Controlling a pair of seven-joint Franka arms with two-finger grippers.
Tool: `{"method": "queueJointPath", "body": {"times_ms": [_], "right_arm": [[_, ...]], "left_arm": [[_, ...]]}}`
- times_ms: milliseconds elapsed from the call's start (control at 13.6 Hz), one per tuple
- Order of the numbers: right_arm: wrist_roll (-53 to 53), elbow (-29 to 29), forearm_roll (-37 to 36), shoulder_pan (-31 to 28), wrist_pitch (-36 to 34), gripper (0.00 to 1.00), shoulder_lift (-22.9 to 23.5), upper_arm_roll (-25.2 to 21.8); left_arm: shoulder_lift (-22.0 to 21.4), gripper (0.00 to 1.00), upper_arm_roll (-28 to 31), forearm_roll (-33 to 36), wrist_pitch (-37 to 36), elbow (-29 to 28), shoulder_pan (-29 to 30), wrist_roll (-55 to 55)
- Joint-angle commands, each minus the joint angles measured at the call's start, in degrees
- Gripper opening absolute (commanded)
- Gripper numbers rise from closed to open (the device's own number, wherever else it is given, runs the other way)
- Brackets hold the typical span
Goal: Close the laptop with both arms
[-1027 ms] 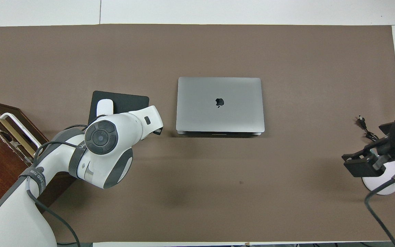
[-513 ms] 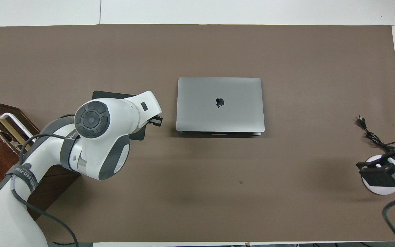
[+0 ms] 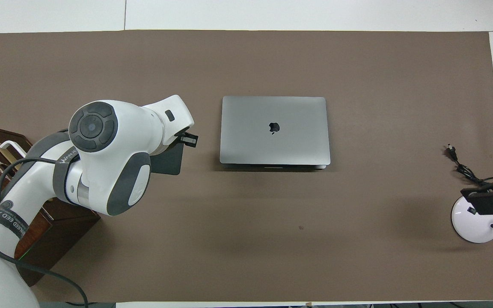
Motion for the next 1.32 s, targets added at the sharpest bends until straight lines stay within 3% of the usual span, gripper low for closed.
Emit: {"method": "queueJointPath", "body": {"times_ms": [0, 367, 1247], "right_arm": [[3.1, 0.5, -0.9, 1.3, 3.5, 1.0, 4.4, -1.8], [5.5, 4.7, -1.0, 3.7, 4.7, 1.0, 9.4, -4.4], [9.3, 3.7, -1.1, 4.3, 3.6, 1.0, 6.6, -5.5]], "left_arm": [[-1.6, 0.0, -0.1, -2.3, -2.8, 0.9, 1.7, 0.8], [-2.9, 0.0, 0.0, -2.5, -10.1, 5.6, 4.3, 0.6], [-11.0, 0.0, 0.3, -2.5, -18.7, 6.2, 10.5, 0.9]]}}
